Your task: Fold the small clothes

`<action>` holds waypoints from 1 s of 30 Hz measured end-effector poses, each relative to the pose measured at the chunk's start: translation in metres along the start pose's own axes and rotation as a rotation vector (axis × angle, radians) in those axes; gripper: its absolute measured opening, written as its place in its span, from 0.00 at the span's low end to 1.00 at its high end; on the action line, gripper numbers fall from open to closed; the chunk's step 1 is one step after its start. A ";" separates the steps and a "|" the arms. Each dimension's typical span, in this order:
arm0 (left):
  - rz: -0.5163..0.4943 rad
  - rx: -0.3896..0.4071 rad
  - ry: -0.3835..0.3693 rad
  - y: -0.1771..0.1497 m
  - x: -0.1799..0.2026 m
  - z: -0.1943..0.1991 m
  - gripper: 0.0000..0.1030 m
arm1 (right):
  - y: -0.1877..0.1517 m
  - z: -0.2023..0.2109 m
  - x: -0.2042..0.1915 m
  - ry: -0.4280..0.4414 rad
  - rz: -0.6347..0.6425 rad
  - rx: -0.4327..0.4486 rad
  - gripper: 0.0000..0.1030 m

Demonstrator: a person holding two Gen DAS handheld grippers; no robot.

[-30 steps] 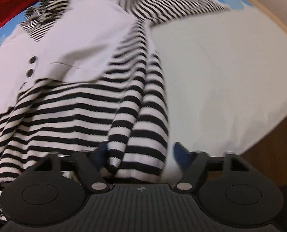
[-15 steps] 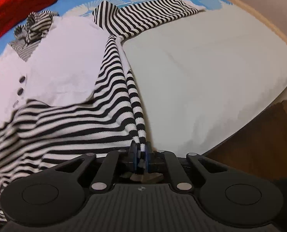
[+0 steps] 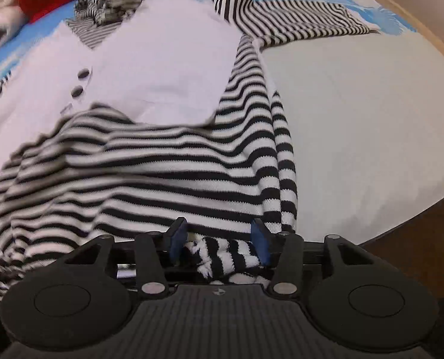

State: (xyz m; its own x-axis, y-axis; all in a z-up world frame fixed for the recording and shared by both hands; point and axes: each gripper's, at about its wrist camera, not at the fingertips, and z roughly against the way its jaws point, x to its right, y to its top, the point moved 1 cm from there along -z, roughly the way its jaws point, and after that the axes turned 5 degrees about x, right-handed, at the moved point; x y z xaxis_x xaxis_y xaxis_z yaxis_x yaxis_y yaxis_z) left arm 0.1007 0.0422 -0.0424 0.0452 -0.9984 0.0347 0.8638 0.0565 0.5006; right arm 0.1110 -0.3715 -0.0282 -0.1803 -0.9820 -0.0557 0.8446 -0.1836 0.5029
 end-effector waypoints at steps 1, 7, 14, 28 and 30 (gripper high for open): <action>-0.017 0.043 -0.010 0.003 0.005 0.008 0.41 | 0.003 0.004 0.000 0.016 -0.002 0.019 0.51; 0.011 -0.049 0.009 0.000 0.008 -0.011 0.43 | -0.001 0.003 -0.004 -0.038 0.074 0.011 0.51; 0.057 0.261 -0.059 0.021 0.012 0.045 0.61 | 0.014 0.052 -0.004 0.031 -0.004 0.304 0.52; 0.060 0.553 -0.082 0.186 -0.044 0.098 0.65 | 0.103 0.102 -0.045 0.045 0.117 0.557 0.52; 0.029 0.579 -0.016 0.207 -0.054 0.082 0.59 | 0.130 0.110 -0.057 0.096 0.116 0.590 0.52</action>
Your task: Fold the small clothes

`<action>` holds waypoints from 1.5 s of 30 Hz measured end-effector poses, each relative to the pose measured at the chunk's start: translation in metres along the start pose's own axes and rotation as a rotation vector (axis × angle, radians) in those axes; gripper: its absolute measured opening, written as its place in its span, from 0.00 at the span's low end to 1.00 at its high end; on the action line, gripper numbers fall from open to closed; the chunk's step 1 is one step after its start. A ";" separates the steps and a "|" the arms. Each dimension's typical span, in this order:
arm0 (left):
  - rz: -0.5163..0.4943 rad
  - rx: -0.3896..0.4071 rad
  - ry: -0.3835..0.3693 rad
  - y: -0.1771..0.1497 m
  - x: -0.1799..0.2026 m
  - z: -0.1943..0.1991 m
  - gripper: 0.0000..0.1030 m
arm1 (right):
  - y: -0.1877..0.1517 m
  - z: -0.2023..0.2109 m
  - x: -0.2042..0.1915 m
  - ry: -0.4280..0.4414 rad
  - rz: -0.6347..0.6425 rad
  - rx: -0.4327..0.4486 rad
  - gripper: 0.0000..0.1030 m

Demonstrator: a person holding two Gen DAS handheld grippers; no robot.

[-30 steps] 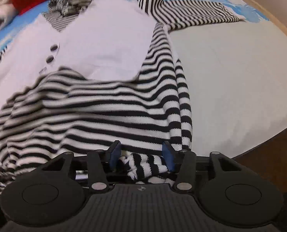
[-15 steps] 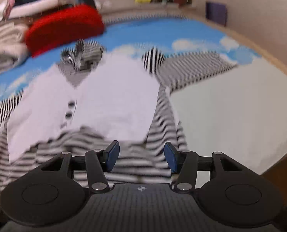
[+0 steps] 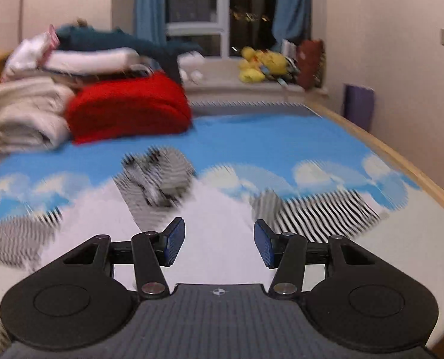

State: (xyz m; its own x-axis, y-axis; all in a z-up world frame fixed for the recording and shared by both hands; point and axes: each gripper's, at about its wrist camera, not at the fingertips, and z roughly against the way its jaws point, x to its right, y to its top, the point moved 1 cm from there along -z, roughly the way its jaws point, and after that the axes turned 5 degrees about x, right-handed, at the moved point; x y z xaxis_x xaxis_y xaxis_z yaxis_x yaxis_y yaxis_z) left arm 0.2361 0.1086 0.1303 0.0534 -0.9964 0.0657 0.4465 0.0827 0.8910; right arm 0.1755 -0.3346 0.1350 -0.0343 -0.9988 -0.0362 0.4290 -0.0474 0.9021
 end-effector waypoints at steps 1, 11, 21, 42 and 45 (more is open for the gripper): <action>-0.024 0.009 0.035 0.000 -0.006 -0.013 0.52 | 0.011 -0.005 -0.006 0.019 0.004 0.020 0.52; 0.133 -0.208 0.207 -0.060 -0.111 -0.109 0.22 | 0.045 -0.089 -0.079 0.203 0.179 0.122 0.48; 0.451 -0.322 0.410 -0.084 -0.233 -0.132 0.26 | 0.049 -0.158 -0.093 0.235 0.074 -0.051 0.25; 0.595 -0.190 0.517 -0.068 -0.245 -0.103 0.01 | 0.037 -0.172 -0.082 0.174 0.078 -0.150 0.26; 0.501 -0.058 0.436 -0.040 -0.198 -0.089 0.01 | 0.033 -0.163 -0.070 0.154 0.041 -0.149 0.26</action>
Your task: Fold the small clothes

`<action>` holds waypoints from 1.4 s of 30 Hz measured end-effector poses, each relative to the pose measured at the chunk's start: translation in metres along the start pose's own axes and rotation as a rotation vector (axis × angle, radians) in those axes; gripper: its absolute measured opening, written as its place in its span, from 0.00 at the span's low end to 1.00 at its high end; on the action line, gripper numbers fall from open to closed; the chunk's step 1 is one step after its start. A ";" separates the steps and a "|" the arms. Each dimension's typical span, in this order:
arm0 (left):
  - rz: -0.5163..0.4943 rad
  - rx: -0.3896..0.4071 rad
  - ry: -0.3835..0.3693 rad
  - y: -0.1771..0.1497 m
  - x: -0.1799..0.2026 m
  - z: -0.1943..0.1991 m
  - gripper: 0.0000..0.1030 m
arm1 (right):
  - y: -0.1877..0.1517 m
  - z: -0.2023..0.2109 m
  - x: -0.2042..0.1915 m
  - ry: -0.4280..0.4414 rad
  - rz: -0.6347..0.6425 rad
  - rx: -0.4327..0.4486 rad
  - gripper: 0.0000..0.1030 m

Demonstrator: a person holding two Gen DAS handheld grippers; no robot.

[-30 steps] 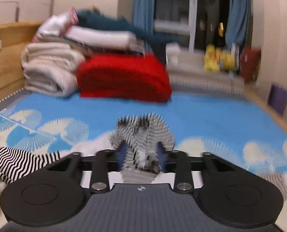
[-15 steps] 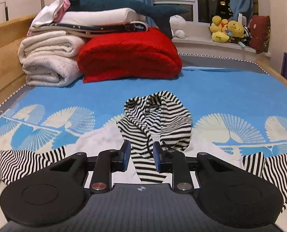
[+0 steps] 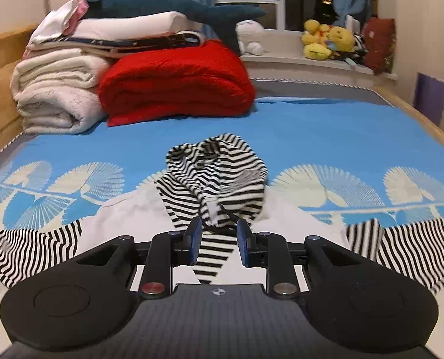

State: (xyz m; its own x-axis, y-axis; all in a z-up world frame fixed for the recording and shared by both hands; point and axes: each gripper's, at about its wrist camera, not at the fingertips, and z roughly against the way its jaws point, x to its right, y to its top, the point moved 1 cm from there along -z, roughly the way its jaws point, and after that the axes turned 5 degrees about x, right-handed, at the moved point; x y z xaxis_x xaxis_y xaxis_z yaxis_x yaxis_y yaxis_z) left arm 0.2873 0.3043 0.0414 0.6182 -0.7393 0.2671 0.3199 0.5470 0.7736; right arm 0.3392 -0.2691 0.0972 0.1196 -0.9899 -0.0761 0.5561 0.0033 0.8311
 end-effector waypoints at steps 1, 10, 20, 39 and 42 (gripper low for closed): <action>-0.041 0.041 -0.057 -0.003 0.020 0.014 0.01 | -0.002 0.003 0.003 -0.009 -0.013 -0.001 0.26; -0.371 -0.183 -0.844 -0.104 0.206 0.107 0.06 | -0.025 0.010 0.029 -0.069 -0.172 -0.037 0.26; -0.357 -0.311 -0.318 -0.108 0.188 0.026 0.14 | -0.055 -0.035 0.074 -0.062 -0.451 -0.213 0.32; -0.320 -0.386 -0.240 -0.099 0.177 -0.008 0.14 | -0.095 -0.115 0.076 -0.062 -0.761 -0.393 0.03; -0.331 -0.388 -0.242 -0.099 0.175 -0.006 0.14 | -0.065 -0.084 0.073 0.024 -0.692 -0.201 0.03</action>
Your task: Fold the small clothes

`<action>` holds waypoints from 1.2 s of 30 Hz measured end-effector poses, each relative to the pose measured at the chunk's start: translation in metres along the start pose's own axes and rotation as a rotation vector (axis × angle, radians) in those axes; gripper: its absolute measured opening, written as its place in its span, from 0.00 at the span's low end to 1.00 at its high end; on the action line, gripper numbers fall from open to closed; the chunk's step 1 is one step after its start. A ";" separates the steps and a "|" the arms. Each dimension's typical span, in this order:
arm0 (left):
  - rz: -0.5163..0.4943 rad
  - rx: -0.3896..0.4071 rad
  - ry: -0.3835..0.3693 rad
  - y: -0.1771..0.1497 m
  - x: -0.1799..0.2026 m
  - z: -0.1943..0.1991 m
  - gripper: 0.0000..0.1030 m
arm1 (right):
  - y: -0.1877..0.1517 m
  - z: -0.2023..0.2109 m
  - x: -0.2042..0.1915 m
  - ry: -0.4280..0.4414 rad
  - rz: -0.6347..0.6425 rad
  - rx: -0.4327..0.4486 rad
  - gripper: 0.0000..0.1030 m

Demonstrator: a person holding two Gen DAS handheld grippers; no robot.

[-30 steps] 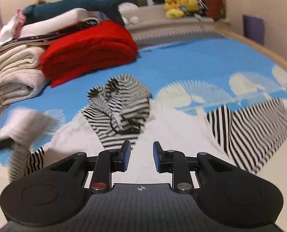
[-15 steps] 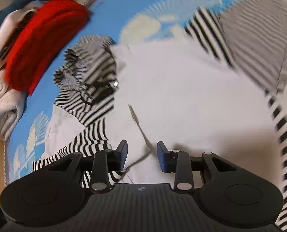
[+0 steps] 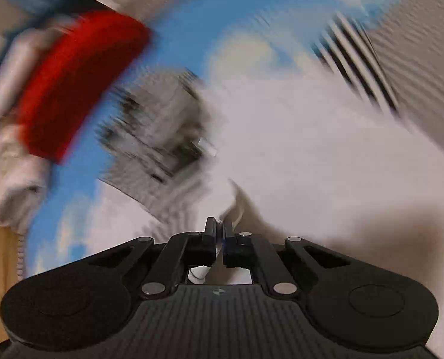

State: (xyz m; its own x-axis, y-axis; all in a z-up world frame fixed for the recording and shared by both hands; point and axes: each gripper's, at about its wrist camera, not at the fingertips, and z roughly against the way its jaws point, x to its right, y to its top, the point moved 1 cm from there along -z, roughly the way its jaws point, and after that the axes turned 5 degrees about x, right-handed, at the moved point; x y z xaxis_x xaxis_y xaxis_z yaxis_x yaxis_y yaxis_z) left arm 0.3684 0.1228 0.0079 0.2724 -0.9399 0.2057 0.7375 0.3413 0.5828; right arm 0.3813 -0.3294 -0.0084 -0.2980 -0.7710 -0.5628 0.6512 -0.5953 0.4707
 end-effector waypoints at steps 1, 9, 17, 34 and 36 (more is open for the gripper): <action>-0.008 -0.003 -0.005 -0.001 0.001 0.000 0.14 | 0.004 0.014 -0.008 0.042 0.041 0.060 0.03; -0.069 -0.130 -0.091 -0.028 0.016 -0.019 0.14 | 0.010 0.020 0.038 -0.354 0.085 0.076 0.07; -0.202 -0.234 -0.019 -0.054 0.023 -0.042 0.23 | 0.029 0.027 0.047 -0.144 0.000 0.127 0.27; -0.314 -0.160 -0.025 -0.059 0.042 -0.024 0.32 | 0.030 -0.006 0.076 -0.303 0.006 -0.078 0.33; -0.319 -0.133 -0.063 -0.057 0.051 -0.017 0.32 | 0.032 -0.001 0.062 -0.287 0.096 -0.026 0.34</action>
State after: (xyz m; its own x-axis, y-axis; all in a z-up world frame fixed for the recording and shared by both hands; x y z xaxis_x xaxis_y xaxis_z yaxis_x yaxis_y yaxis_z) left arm 0.3509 0.0552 -0.0280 -0.0206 -0.9965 0.0806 0.8545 0.0243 0.5189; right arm 0.3847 -0.3965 -0.0291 -0.4166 -0.8581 -0.3002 0.7025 -0.5134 0.4928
